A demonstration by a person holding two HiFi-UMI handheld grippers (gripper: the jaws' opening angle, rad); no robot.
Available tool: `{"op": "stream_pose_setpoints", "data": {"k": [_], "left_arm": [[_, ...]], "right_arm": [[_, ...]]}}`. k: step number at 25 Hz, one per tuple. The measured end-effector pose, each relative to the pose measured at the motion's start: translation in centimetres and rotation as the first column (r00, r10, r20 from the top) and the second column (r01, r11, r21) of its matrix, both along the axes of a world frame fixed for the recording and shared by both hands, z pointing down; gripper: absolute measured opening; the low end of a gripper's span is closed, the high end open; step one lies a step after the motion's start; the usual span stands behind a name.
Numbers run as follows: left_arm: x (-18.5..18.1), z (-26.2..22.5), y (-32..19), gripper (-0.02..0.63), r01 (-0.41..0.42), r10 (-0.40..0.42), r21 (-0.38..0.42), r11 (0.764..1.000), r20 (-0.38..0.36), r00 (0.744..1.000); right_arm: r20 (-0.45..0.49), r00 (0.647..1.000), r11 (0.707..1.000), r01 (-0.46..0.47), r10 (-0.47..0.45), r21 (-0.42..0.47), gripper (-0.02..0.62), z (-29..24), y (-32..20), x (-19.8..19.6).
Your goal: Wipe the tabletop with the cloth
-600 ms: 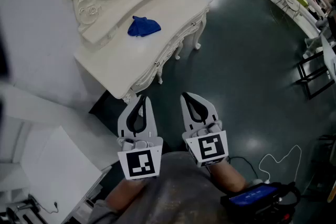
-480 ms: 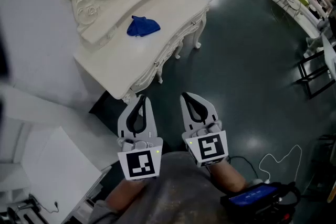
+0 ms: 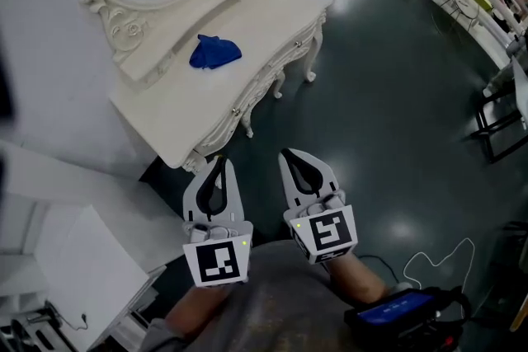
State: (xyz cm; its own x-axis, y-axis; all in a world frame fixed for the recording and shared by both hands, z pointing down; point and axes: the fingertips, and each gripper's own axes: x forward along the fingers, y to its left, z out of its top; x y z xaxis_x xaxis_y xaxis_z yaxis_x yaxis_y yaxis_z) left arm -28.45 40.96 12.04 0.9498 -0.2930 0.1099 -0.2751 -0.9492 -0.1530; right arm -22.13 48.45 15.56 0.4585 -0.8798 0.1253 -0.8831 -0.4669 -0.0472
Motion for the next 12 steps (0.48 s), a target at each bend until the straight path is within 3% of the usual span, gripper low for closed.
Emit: {"op": "stream_pose_setpoints", "data": {"k": [12], "left_arm": [[5.6, 0.4, 2.3, 0.021, 0.054, -0.054, 0.005, 0.999, 0.009, 0.998]], "right_arm": [[-0.004, 0.998, 0.998, 0.055, -0.055, 0.013, 0.014, 0.2, 2.0, 6.7]]}}
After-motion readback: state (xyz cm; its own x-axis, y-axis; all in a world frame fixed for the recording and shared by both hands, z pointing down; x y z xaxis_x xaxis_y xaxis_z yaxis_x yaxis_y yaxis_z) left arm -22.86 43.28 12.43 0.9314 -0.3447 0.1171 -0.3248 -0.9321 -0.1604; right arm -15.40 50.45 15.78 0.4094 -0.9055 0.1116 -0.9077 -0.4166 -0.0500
